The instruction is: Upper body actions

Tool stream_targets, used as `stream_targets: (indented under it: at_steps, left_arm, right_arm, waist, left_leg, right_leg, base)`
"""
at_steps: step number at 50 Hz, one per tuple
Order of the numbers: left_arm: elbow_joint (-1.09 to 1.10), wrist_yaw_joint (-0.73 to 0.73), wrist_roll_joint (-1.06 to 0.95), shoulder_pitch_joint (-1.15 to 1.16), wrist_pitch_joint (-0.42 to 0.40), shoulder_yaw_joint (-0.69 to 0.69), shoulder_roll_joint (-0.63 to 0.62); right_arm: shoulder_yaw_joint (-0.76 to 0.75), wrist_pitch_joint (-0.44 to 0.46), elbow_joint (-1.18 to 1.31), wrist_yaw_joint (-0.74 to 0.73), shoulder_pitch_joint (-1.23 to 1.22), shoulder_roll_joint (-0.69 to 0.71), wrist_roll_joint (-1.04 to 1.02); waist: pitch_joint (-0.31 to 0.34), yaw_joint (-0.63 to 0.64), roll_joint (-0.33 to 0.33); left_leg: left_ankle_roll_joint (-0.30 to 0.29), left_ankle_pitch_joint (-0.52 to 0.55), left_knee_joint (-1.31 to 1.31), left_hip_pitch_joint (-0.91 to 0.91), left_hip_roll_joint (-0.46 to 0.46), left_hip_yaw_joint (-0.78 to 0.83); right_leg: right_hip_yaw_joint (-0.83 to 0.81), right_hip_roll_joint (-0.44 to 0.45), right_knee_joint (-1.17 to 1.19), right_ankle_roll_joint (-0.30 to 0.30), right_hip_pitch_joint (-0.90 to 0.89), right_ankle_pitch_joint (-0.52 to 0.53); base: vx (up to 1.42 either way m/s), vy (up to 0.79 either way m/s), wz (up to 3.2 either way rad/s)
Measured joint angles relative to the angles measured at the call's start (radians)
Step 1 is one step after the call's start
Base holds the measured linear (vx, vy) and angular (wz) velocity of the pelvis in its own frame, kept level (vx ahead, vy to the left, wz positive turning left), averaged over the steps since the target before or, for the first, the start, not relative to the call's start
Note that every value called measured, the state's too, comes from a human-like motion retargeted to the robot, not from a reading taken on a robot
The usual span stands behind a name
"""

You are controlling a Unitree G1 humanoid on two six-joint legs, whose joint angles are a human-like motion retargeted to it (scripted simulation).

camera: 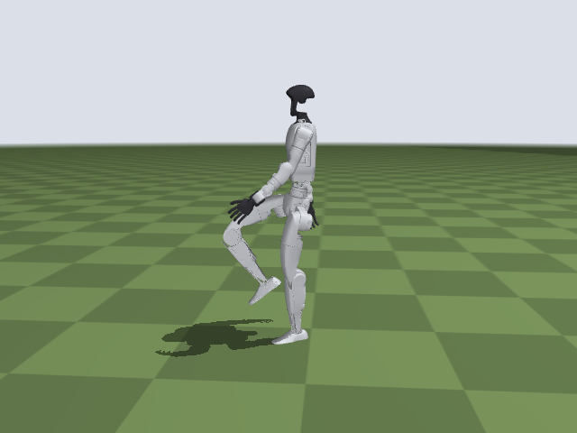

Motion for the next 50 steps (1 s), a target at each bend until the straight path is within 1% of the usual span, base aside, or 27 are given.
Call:
stream_targets:
  at_steps: [3,6,8,11,13,15,17,18,20,22,23,25,27,29,31,32,33,35,37,38,40,42,43,45,47,48,50]
  left_arm:
    - [-0.047,0.012,-0.09,-0.099,-0.001,0.029,-0.03]
    - [-0.058,-0.004,-0.195,-0.167,-0.004,0.045,-0.08]
    - [-0.064,-0.018,-0.24,-0.186,-0.013,0.035,-0.094]
    - [-0.081,-0.011,-0.232,-0.193,-0.03,0.01,-0.075]
    - [-0.09,-0.009,-0.205,-0.181,-0.036,0.006,-0.058]
    - [-0.089,-0.013,-0.193,-0.153,-0.049,0.011,-0.05]
    - [-0.074,-0.002,-0.194,-0.107,-0.056,0.018,-0.061]
    - [-0.066,0.009,-0.195,-0.083,-0.073,0.025,-0.063]
    - [-0.045,0.023,-0.193,-0.028,-0.08,0.028,-0.075]
    - [-0.011,0.03,-0.173,0.02,-0.105,0.027,-0.063]
    - [0.001,0.031,-0.158,0.035,-0.104,0.028,-0.06]
    - [0.034,0.035,-0.116,0.078,-0.097,0.035,-0.055]
    - [0.077,0.044,-0.071,0.131,-0.087,0.05,-0.059]
    - [0.112,0.046,-0.047,0.167,-0.079,0.064,-0.065]
    - [0.152,0.046,-0.03,0.208,-0.066,0.078,-0.069]
    - [0.168,0.048,-0.022,0.226,-0.06,0.085,-0.072]
    - [0.18,0.052,-0.015,0.238,-0.056,0.092,-0.073]
    - [0.202,0.055,0.001,0.264,-0.046,0.116,-0.072]
    - [0.215,0.058,0.018,0.29,-0.036,0.14,-0.071]
    - [0.22,0.058,0.024,0.301,-0.031,0.148,-0.07]
    - [0.232,0.055,0.035,0.329,-0.024,0.168,-0.066]
    - [0.248,0.052,0.04,0.36,-0.015,0.187,-0.052]
    - [0.254,0.049,0.044,0.371,-0.005,0.196,-0.044]
    - [0.255,0.033,0.062,0.414,0.041,0.219,-0.028]
    - [0.263,0.026,0.079,0.472,0.066,0.244,-0.016]
    - [0.275,0.029,0.08,0.508,0.065,0.253,-0.008]
    - [0.303,0.035,0.083,0.587,0.057,0.258,0.012]
  right_arm:
    - [-0.009,0.079,0.0,-0.013,0.119,-0.023,0.009]
    - [-0.051,0.149,0.0,-0.035,0.223,-0.037,0.03]
    - [-0.084,0.169,0.0,-0.055,0.265,-0.041,0.062]
    - [-0.132,0.152,0.0,-0.08,0.27,-0.043,0.14]
    - [-0.154,0.122,0.0,-0.068,0.234,-0.039,0.183]
    - [-0.167,0.091,0.0,-0.025,0.178,-0.029,0.22]
    - [-0.185,0.069,0.0,0.011,0.143,-0.006,0.24]
    - [-0.197,0.06,0.0,0.047,0.1,-0.002,0.266]
    - [-0.212,0.035,-0.005,0.068,0.067,0.018,0.29]
    - [-0.2,0.005,-0.003,0.099,-0.015,0.017,0.326]
    - [-0.19,0.001,-0.013,0.104,-0.03,0.019,0.322]
    - [-0.158,-0.008,-0.038,0.109,-0.059,0.022,0.292]
    - [-0.122,-0.016,-0.06,0.098,-0.076,0.02,0.241]
    - [-0.101,-0.023,-0.065,0.085,-0.08,0.016,0.214]
    - [-0.087,-0.027,-0.066,0.072,-0.08,0.012,0.196]
    - [-0.085,-0.029,-0.065,0.067,-0.079,0.01,0.192]
    - [-0.085,-0.03,-0.062,0.063,-0.078,0.01,0.194]
    - [-0.082,-0.028,-0.052,0.06,-0.082,0.008,0.205]
    - [-0.08,-0.024,-0.041,0.059,-0.086,0.01,0.215]
    - [-0.079,-0.023,-0.037,0.058,-0.087,0.011,0.22]
    - [-0.068,-0.021,-0.03,0.054,-0.097,0.014,0.231]
    - [-0.045,-0.022,-0.029,0.039,-0.117,0.019,0.245]
    - [-0.033,-0.022,-0.026,0.034,-0.131,0.022,0.251]
    - [-0.011,-0.015,-0.01,0.033,-0.175,0.023,0.261]
    - [0.01,-0.003,-0.008,0.033,-0.215,0.027,0.265]
    - [0.023,-0.001,-0.013,0.032,-0.234,0.031,0.27]
    - [0.061,0.0,-0.032,0.029,-0.301,0.046,0.309]
  waist:
    - [0.037,-0.072,0.006]
    - [0.033,-0.11,0.018]
    - [0.017,-0.111,0.026]
    - [0.011,-0.107,0.017]
    - [0.003,-0.104,0.005]
    - [-0.015,-0.089,-0.005]
    - [-0.053,-0.074,0.003]
    - [-0.05,-0.05,-0.003]
    - [-0.085,-0.031,0.013]
    - [-0.072,0.019,-0.007]
    - [-0.073,0.033,-0.01]
    - [-0.082,0.062,-0.013]
    - [-0.107,0.092,-0.012]
    - [-0.134,0.115,-0.015]
    - [-0.169,0.145,-0.03]
    - [-0.181,0.156,-0.038]
    - [-0.185,0.161,-0.045]
    - [-0.192,0.194,-0.07]
    - [-0.201,0.22,-0.085]
    - [-0.206,0.229,-0.087]
    - [-0.21,0.248,-0.087]
    - [-0.198,0.268,-0.088]
    - [-0.189,0.275,-0.088]
    - [-0.172,0.263,-0.086]
    - [-0.16,0.265,-0.085]
    - [-0.152,0.271,-0.085]
    - [-0.122,0.279,-0.102]
  left_leg:
    - [-0.011,0.009,0.036,0.013,0.022,-0.046]
    - [-0.021,0.018,0.064,0.015,0.049,-0.084]
    - [-0.021,0.013,0.075,0.011,0.061,-0.091]
    - [-0.01,-0.005,0.067,0.024,0.056,-0.083]
    - [0.005,-0.013,0.049,0.028,0.041,-0.069]
    - [0.011,-0.014,0.032,0.024,0.027,-0.045]
    - [0.005,-0.006,0.013,0.005,0.034,-0.032]
    - [0.006,-0.014,0.019,0.006,0.028,-0.004]
    - [0.0,-0.006,0.0,-0.01,0.038,0.006]
    - [0.005,-0.021,-0.003,0.006,0.013,0.061]
    - [0.004,-0.023,-0.009,0.01,0.009,0.075]
    - [0.0,-0.028,-0.022,0.015,0.004,0.104]
    - [-0.005,-0.033,-0.032,0.008,0.001,0.124]
    - [-0.01,-0.038,-0.035,-0.007,-0.007,0.135]
    - [-0.013,-0.041,-0.04,-0.032,-0.032,0.147]
    - [-0.014,-0.042,-0.04,-0.043,-0.045,0.147]
    - [-0.014,-0.044,-0.038,-0.05,-0.057,0.145]
    - [-0.016,-0.048,-0.04,-0.062,-0.09,0.164]
    - [-0.022,-0.046,-0.052,-0.069,-0.108,0.178]
    - [-0.024,-0.045,-0.057,-0.073,-0.11,0.181]
    - [-0.032,-0.04,-0.064,-0.088,-0.11,0.188]
    - [-0.041,-0.038,-0.062,-0.096,-0.106,0.204]
    - [-0.046,-0.039,-0.056,-0.098,-0.102,0.211]
    - [-0.065,-0.041,-0.017,-0.117,-0.087,0.2]
    - [-0.086,-0.029,0.051,-0.147,-0.068,0.211]
    - [-0.098,-0.002,0.101,-0.164,-0.058,0.225]
    - [-0.121,0.14,0.274,-0.229,-0.037,0.254]
  right_leg:
    - [-0.017,-0.033,0.036,-0.042,-0.163,-0.039]
    - [-0.038,-0.047,-0.001,-0.068,-0.269,-0.068]
    - [-0.057,-0.049,-0.042,-0.073,-0.294,-0.072]
    - [-0.078,-0.043,-0.113,-0.063,-0.256,-0.055]
    - [-0.088,-0.033,-0.154,-0.048,-0.196,-0.041]
    - [-0.1,-0.02,-0.2,-0.031,-0.108,-0.023]
    - [-0.129,-0.01,-0.253,-0.013,-0.005,-0.008]
    - [-0.11,0.005,-0.274,0.006,0.04,0.011]
    - [-0.128,0.019,-0.335,0.028,0.149,0.046]
    - [-0.077,0.06,-0.409,0.052,0.259,0.09]
    - [-0.072,0.078,-0.45,0.054,0.306,0.105]
    - [-0.052,0.127,-0.568,0.062,0.418,0.137]
    - [-0.03,0.18,-0.747,0.078,0.548,0.17]
    - [-0.012,0.212,-0.902,0.092,0.637,0.194]
    - [0.027,0.24,-1.107,0.112,0.736,0.224]
    - [0.04,0.249,-1.206,0.126,0.783,0.22]
    - [0.038,0.256,-1.291,0.15,0.825,0.173]
    - [0.001,0.247,-1.454,0.154,0.897,0.068]
    - [-0.012,0.244,-1.541,0.139,0.914,0.019]
    - [-0.003,0.242,-1.564,0.136,0.911,0.012]
    - [0.007,0.25,-1.616,0.109,0.901,0.0]
    - [-0.01,0.258,-1.645,0.094,0.901,0.001]
    - [0.017,0.26,-1.645,0.092,0.896,0.002]
    - [0.035,0.258,-1.643,0.086,0.89,0.001]
    - [0.035,0.257,-1.644,0.08,0.893,-0.002]
    - [0.047,0.255,-1.643,0.078,0.896,-0.003]
    - [0.079,0.229,-1.639,0.082,0.903,-0.003]
  base:
    - [0.1,0.07,1.05]
    - [0.18,-0.05,0.78]
    - [0.14,-0.05,0.19]
    - [0.03,-0.01,-0.09]
    - [-0.06,0.04,-0.43]
    - [-0.06,0.01,-0.61]
    - [-0.05,-0.02,-0.69]
    - [-0.06,0.0,-0.9]
    - [-0.05,-0.02,-0.76]
    - [-0.08,0.01,-1.08]
    - [-0.08,-0.03,-0.95]
    - [-0.06,-0.08,-0.78]
    - [-0.03,-0.12,-0.56]
    - [-0.02,-0.15,-0.4]
    - [-0.04,-0.14,-0.29]
    - [-0.06,-0.19,0.02]
    - [-0.09,-0.21,-0.05]
    - [-0.12,-0.19,-0.3]
    - [-0.11,-0.19,-0.31]
    - [-0.12,-0.23,-0.19]
    - [-0.18,-0.22,-0.18]
    - [-0.23,-0.23,-0.33]
    - [-0.23,-0.21,-0.18]
    - [-0.23,-0.14,0.14]
    - [-0.18,-0.11,-0.13]
    - [-0.15,-0.1,-0.36]
    - [-0.17,-0.07,-0.19]
